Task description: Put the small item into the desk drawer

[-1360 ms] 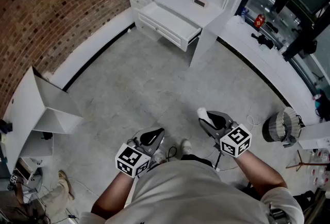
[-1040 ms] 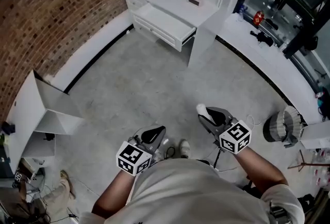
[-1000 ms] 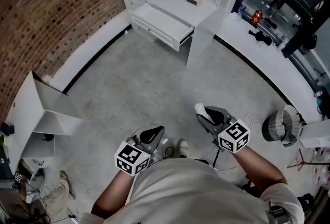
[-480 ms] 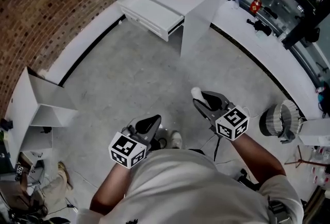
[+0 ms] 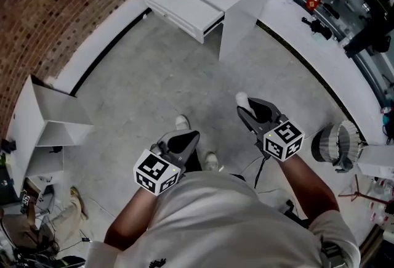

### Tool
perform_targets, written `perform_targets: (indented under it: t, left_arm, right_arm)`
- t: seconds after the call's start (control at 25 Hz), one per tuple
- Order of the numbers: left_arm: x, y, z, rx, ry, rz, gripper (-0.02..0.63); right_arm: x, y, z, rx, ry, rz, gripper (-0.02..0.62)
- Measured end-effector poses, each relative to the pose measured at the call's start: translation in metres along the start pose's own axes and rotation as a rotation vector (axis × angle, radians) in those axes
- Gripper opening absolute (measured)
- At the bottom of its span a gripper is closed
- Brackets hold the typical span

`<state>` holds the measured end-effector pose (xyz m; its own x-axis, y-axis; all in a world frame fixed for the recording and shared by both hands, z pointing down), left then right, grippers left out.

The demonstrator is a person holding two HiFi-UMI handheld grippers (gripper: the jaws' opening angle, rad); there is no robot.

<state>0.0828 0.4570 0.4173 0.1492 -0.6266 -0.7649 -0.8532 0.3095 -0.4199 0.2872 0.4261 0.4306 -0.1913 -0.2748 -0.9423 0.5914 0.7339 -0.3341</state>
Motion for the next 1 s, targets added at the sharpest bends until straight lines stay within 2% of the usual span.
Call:
perform_targets:
  t: [0.2,0.52,0.8,1.0]
  left_arm:
    - [0.029,-0.013,-0.047,-0.027,-0.001,-0.003,0.006]
    - [0.105,-0.029,-0.128,-0.075,-0.026,0.007,0.006]
    - [0.152,-0.015,-0.21,-0.072,-0.018,0.022,0.006]
    - [0.174,-0.005,-0.253,-0.059,0.009,0.045,0.006]
  right_arm:
    - [0.012,-0.035,0.023,-0.026,0.005,-0.027,0.137]
    - [0.052,-0.117,0.07,-0.056,0.028,-0.068,0.137]
    - [0.09,-0.202,0.099,-0.055,0.07,-0.092,0.137]
    - [0.114,-0.252,0.119,-0.062,0.098,-0.08,0.137]
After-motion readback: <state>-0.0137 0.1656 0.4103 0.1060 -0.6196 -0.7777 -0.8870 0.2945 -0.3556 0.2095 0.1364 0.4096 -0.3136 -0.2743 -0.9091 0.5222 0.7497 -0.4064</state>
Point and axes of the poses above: the fingertips, and each gripper's own axes: y backward along the fingers, z to its right, x out of its top, the point moved 5 cm from there along y, backward along the fingers, and after that the axes turned 14 degrees about y, right-handed, at the moved point
